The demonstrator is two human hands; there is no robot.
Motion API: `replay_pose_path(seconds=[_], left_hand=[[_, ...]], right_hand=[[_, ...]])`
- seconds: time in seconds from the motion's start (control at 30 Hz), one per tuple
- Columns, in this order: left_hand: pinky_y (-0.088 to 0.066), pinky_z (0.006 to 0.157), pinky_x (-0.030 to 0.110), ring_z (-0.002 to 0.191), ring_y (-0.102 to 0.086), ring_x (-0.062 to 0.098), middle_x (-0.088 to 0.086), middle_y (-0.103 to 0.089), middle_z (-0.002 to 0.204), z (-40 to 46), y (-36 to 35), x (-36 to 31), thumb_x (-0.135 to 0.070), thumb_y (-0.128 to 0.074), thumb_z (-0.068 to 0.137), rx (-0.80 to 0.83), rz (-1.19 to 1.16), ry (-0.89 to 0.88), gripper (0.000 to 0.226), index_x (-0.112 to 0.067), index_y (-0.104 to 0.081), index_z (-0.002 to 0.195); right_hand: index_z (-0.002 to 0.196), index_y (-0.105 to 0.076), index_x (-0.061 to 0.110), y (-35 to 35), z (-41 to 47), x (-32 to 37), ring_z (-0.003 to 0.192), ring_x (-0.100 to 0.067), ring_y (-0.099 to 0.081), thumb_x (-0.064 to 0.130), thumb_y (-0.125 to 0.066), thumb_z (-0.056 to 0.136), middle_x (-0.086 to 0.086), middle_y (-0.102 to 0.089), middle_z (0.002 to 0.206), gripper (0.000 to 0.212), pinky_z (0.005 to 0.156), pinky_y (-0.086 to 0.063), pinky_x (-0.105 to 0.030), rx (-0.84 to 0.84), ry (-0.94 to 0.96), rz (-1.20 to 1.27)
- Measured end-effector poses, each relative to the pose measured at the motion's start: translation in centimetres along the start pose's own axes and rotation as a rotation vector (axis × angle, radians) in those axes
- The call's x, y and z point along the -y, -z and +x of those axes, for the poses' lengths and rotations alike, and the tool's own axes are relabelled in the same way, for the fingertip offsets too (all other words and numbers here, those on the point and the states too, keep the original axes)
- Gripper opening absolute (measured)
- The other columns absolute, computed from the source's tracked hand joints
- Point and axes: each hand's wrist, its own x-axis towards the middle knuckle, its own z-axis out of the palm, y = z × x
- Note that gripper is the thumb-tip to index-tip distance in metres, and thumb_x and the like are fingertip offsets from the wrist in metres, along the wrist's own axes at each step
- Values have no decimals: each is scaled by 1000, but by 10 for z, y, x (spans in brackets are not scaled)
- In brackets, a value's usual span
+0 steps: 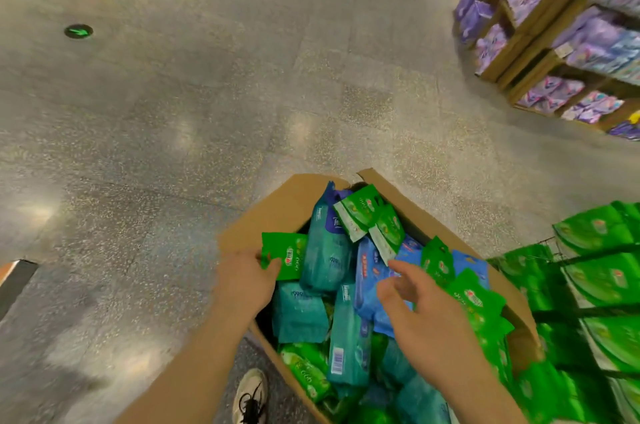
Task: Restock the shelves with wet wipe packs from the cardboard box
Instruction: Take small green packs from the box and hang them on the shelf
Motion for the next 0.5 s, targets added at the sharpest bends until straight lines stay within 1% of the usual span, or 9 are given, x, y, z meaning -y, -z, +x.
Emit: replay_pose_path(seconds=[0.03,0.1,0.17,0.23,0.3,0.33,0.37,0.43,0.5], left_hand=[[-45,59,32,66,-57,18,-3,-57,67,3,-1,1,-39,-61,92,7,21,-12,25,-23,-56,74],[-42,57,32,65,-57,17,-1,-59,69,9,0,1,-34,-59,94,46,-18,-45,23,-20,-58,76],[-44,60,30,69,-60,16,0,-64,76,11,5,-3,-29,-57,96,100,-168,-73,16,-19,-62,85],[-46,64,25,76,-63,12,-3,-67,83,8,16,-9,-26,-54,98,158,-332,-50,10,-23,-63,93],[-56,72,33,80,-67,14,-2,-71,84,6,32,-17,-20,-55,98,195,-580,36,13,-24,-66,94],[-59,74,37,81,-69,17,1,-73,84,5,40,-21,-15,-55,97,215,-697,81,15,-22,-68,93],[-61,72,37,80,-69,19,4,-74,85,5,49,-24,-10,-55,96,239,-763,99,16,-17,-69,93],[-59,65,31,76,-67,19,9,-73,85,7,66,-28,-6,-54,95,302,-788,73,15,-8,-70,95],[-56,64,30,75,-66,20,11,-73,87,9,77,-30,-7,-57,92,389,-815,46,14,-3,-69,99]], right_hand=[[134,-51,44,-5,3,1,98,11,-62,49,-55,99,18,-64,122,36,84,-40,-14,10,-13,9],[133,-50,47,-14,8,2,110,5,-61,50,-56,98,19,-64,122,35,86,-39,-16,27,-30,26],[138,-48,46,-21,11,5,117,0,-58,52,-54,99,21,-62,125,40,92,-40,-20,68,-50,34],[144,-45,44,-28,14,7,119,1,-56,52,-55,99,21,-61,128,46,98,-43,-24,99,-47,43],[145,-43,45,-33,18,8,121,2,-54,53,-56,98,22,-59,131,49,104,-43,-26,115,-26,34],[145,-41,46,-36,20,9,123,2,-52,53,-57,98,23,-57,131,50,105,-42,-25,120,-19,35],[146,-39,48,-38,22,10,126,2,-50,53,-58,98,24,-55,132,52,106,-41,-24,120,-15,45],[149,-33,49,-44,27,9,132,3,-43,52,-61,96,27,-48,137,60,111,-39,-27,103,11,71],[153,-27,49,-49,32,7,136,4,-37,52,-64,94,28,-38,144,69,116,-38,-34,97,26,128]])
